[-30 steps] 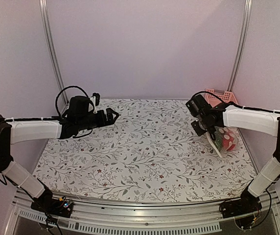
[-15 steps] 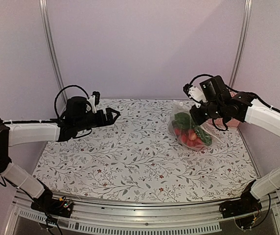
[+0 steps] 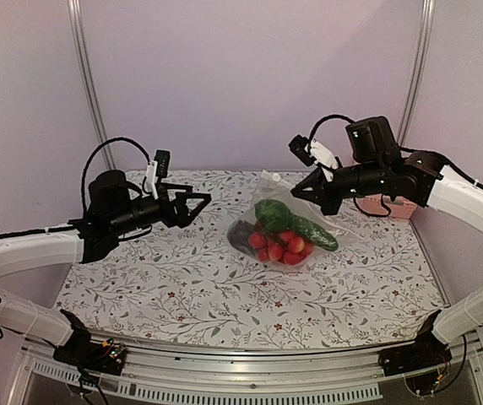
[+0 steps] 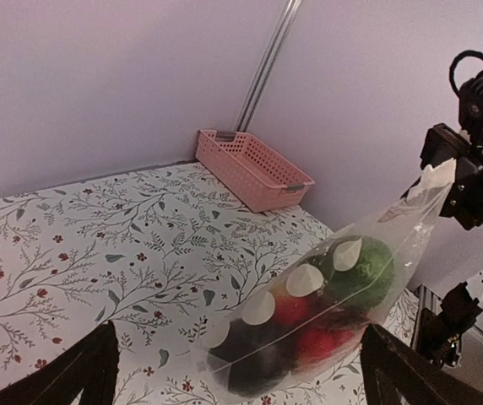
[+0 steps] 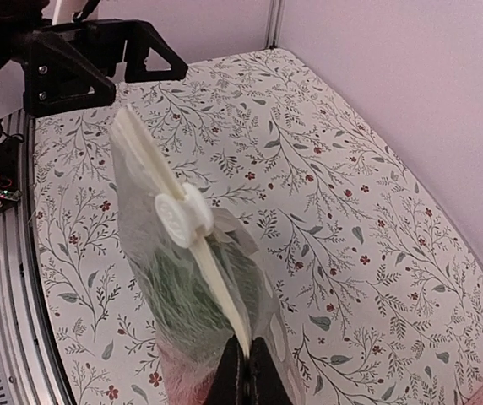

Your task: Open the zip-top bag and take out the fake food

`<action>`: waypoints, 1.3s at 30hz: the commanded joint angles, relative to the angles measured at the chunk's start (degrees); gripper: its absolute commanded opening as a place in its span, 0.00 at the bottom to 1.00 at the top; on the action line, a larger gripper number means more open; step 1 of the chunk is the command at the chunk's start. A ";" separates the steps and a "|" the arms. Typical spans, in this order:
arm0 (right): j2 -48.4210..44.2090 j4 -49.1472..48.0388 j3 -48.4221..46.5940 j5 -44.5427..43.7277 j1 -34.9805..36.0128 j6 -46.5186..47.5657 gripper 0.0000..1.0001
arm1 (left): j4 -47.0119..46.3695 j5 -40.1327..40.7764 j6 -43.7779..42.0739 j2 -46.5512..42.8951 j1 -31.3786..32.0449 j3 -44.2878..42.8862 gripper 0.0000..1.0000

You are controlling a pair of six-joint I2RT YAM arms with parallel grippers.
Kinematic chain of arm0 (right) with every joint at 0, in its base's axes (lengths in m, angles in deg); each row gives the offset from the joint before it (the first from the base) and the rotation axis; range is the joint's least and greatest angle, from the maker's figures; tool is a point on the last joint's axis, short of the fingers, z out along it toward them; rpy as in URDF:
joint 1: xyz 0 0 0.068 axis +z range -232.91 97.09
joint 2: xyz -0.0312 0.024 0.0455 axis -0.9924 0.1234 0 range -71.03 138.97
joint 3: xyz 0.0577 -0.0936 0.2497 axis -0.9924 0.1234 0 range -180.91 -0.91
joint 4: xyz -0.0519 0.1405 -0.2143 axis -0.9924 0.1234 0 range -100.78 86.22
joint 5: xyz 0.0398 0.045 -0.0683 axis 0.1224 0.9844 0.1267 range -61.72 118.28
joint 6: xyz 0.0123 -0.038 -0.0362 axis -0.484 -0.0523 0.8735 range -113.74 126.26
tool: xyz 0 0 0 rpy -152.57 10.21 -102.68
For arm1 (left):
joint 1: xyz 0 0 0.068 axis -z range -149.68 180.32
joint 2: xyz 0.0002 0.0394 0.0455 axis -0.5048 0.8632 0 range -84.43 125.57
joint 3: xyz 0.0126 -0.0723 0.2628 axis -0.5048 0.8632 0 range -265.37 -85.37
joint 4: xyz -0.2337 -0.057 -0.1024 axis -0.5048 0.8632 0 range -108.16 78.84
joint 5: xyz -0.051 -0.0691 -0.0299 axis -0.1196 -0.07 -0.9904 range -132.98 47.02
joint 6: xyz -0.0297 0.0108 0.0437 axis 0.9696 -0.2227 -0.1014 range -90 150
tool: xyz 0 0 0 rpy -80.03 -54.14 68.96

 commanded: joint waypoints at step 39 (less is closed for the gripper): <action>6.21 -17.98 1.01 25.27 7.97 0.64 0.52 | 6.31 1.08 -20.37 -6.18 18.60 -0.18 0.00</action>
